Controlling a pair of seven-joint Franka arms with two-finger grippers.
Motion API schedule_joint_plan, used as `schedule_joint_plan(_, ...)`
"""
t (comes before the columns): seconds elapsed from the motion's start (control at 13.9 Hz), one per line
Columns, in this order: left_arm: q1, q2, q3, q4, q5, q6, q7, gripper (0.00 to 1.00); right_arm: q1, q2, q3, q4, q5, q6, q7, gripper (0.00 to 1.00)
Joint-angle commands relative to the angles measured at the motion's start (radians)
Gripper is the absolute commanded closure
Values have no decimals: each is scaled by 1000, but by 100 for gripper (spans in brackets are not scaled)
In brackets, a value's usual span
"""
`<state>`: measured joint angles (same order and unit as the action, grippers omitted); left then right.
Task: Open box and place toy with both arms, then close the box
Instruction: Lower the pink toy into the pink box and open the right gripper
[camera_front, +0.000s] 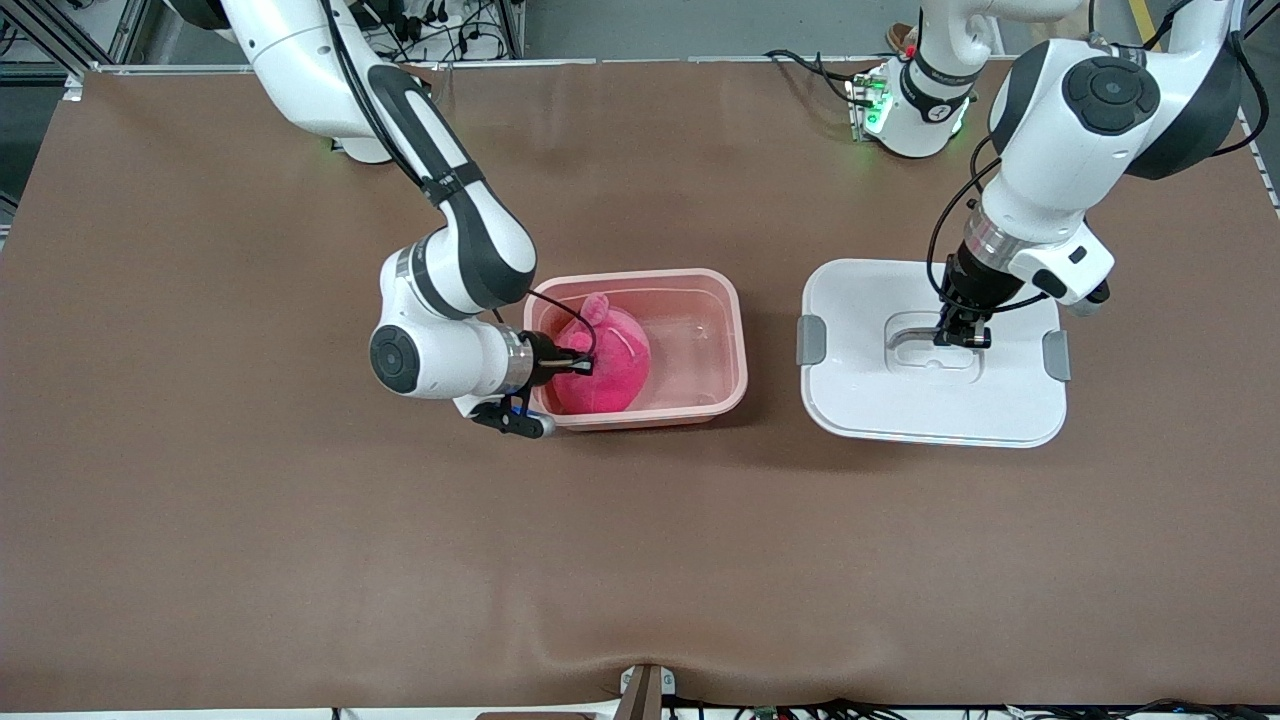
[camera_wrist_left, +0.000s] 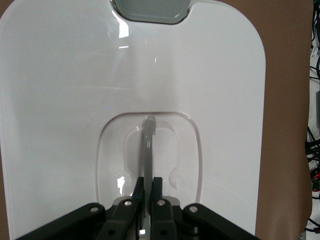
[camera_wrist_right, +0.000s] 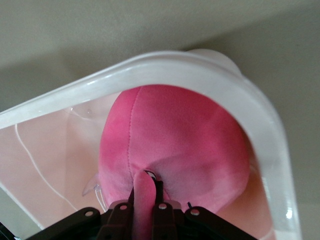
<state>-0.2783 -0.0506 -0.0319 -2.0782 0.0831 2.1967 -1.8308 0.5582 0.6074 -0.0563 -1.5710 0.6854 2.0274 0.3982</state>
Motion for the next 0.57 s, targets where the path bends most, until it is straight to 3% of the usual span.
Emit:
schedule_joint_plan(0.0,11,-31,-8,-25,-19,15,24,100,43,22,-4,26,-20,19,33,100)
schedule_joint_plan(0.5,10,-31,-8,-26,-19,15,24,100,176,71,-2,43,-18,186,25,100)
